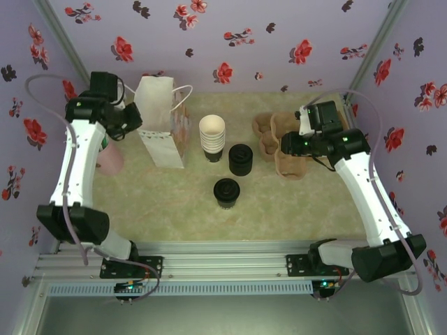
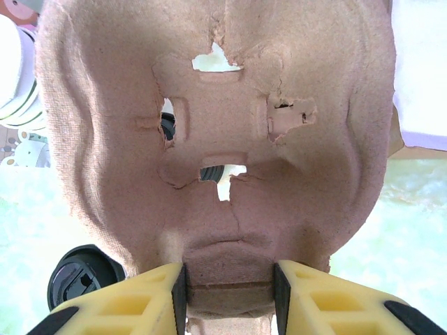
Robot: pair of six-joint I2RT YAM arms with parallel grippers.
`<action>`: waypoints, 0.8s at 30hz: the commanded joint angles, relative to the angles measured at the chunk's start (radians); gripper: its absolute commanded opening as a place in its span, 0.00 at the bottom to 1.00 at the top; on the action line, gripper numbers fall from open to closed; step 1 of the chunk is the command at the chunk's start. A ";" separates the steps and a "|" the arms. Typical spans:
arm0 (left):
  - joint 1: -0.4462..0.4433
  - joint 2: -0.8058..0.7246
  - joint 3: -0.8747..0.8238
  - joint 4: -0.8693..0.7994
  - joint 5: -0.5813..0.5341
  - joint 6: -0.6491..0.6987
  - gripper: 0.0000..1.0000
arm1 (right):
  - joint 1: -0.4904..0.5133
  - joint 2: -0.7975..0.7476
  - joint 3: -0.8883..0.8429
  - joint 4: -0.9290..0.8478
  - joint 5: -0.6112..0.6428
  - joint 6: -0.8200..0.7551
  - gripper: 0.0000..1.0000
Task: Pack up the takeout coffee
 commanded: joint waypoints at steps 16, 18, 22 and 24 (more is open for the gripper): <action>-0.331 -0.206 -0.182 -0.144 -0.232 -0.448 0.00 | -0.004 -0.045 -0.003 0.038 -0.067 0.039 0.37; -0.355 -0.206 -0.188 -0.165 -0.255 -0.483 0.00 | -0.004 -0.052 -0.006 0.041 -0.075 0.045 0.37; -0.402 -0.217 -0.202 -0.186 -0.274 -0.561 0.00 | -0.005 -0.069 0.002 0.047 -0.103 0.063 0.37; -0.427 -0.222 -0.215 -0.184 -0.274 -0.595 0.00 | -0.005 -0.073 0.010 0.056 -0.129 0.076 0.37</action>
